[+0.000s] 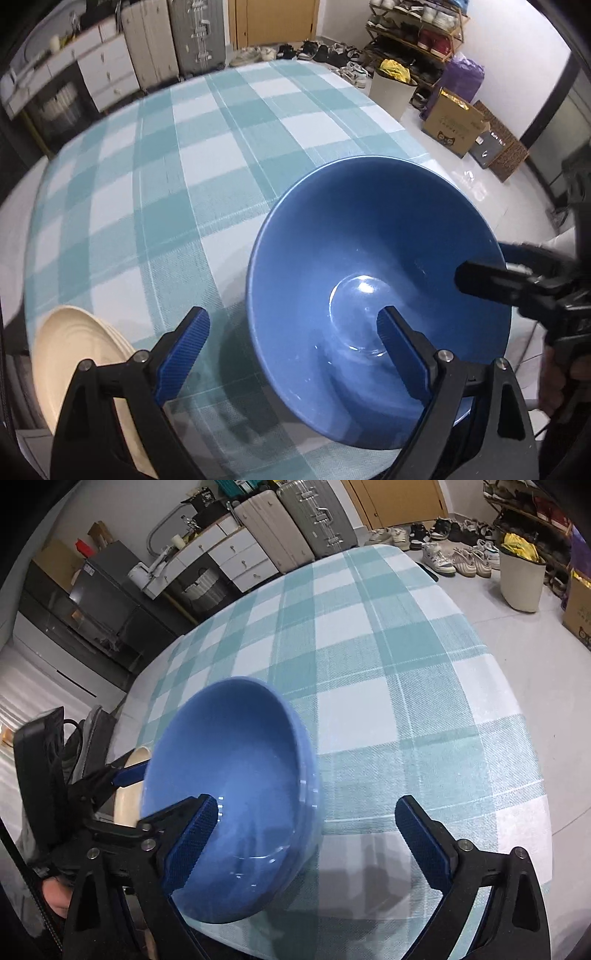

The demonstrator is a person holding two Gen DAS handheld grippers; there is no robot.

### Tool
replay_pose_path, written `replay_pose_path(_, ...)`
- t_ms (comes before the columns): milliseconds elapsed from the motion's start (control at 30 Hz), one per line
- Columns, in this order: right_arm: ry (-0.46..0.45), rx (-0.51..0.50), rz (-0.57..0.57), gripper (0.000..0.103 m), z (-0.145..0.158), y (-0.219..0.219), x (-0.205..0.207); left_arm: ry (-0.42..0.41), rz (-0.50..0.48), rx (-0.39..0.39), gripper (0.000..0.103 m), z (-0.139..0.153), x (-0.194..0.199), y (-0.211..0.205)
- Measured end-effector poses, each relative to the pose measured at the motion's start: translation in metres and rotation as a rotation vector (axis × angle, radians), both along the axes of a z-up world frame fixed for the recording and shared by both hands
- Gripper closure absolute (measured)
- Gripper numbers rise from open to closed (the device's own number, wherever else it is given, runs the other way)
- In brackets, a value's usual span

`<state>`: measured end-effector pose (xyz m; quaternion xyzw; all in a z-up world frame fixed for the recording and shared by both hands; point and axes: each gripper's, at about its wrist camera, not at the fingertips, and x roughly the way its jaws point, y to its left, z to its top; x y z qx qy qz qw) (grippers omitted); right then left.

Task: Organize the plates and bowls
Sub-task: 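Close the left gripper on the stacked bowls' rim while the right gripper grips the opposite rim, then lift the stack of three blue bowls with both grippers toward the cream plates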

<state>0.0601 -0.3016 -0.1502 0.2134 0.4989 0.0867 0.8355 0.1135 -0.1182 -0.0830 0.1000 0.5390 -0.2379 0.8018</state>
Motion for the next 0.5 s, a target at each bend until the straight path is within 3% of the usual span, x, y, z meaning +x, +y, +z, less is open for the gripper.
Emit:
replay_pose_path(133, 0.022, 0.044, 0.003, 0.023, -0.009, -0.001, 0.0, 0.045, -0.028, -0.014, 0.027, -0.003, 0.004, 0.0)
replay_pose_path(200, 0.029, 0.044, 0.014, 0.025, -0.011, 0.001, 0.001, 0.085, -0.045, -0.035, 0.047, -0.005, 0.006, 0.0)
replay_pose_path(267, 0.037, 0.055, 0.017, 0.028, -0.012, 0.001, 0.001, 0.15, -0.057, -0.059, 0.057, -0.008, 0.01, 0.001)
replay_pose_path(500, 0.104, 0.155, 0.024, 0.054, -0.028, 0.0, 0.004, 0.226, -0.046, -0.094, 0.08, -0.008, 0.019, 0.013)
